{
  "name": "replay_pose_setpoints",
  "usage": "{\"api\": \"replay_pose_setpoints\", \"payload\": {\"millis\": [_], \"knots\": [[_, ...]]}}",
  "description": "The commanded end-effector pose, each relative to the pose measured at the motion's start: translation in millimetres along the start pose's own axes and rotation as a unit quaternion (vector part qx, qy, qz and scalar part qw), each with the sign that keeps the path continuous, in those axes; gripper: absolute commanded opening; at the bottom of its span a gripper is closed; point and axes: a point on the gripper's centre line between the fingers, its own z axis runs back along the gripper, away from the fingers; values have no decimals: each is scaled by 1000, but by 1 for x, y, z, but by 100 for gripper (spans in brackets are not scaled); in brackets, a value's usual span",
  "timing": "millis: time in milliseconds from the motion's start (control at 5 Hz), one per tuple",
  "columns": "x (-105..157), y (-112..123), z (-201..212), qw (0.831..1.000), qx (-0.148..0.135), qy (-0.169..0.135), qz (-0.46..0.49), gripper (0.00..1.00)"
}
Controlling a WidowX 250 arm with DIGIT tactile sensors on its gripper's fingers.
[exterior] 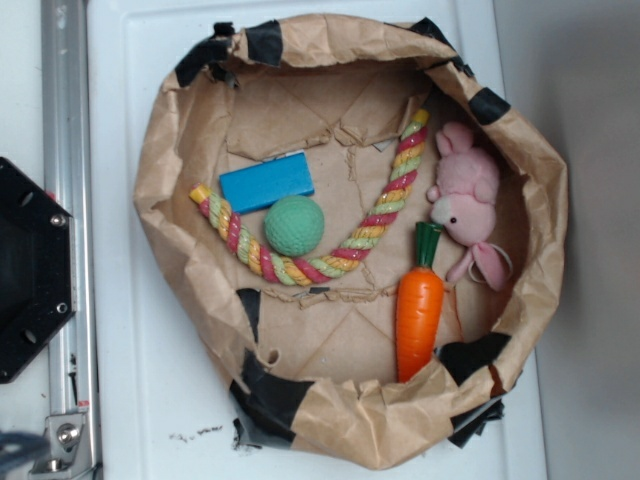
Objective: Grab the carrot.
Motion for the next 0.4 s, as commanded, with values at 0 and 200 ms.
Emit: {"api": "replay_pose_setpoints", "payload": {"millis": [0,200], "knots": [[70,-8,-48,980,23,-18,199,100],[96,-7,-89,962,36,-27,271,100]]}}
